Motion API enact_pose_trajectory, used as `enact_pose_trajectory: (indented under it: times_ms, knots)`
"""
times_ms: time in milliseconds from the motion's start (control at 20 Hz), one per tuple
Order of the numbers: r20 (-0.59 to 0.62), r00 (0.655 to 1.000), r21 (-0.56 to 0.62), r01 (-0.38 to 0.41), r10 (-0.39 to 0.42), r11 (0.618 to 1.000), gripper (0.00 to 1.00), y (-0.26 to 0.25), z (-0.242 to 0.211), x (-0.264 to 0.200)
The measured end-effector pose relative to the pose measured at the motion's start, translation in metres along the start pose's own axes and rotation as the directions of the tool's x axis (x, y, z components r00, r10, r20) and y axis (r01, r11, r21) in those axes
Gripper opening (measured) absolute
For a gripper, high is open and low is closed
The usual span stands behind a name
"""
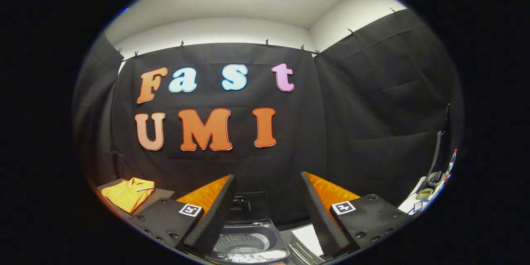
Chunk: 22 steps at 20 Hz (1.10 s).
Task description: Put the clothes into the washing machine and then close the washing machine lid.
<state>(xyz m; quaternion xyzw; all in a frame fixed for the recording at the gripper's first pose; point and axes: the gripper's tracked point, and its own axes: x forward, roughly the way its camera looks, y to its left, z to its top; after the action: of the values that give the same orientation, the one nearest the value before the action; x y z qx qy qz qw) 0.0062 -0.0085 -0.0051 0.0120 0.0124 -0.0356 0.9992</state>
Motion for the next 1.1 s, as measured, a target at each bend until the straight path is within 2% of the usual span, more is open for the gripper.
enact_pose_trajectory:
  times_ms: [350,650,850,1100]
  knots:
    - [0.000,0.999,0.008,0.047,-0.047,0.999,0.98,0.005,0.000,0.000]
    - [0.030,1.000,0.039,-0.009,0.008,0.999,0.98,0.053,0.016,0.004]
    - [0.052,0.995,0.057,-0.090,0.087,0.994,0.98,0.119,0.029,0.014]
    - [0.039,0.968,0.058,-0.251,0.249,0.966,0.97,0.249,0.021,0.026]
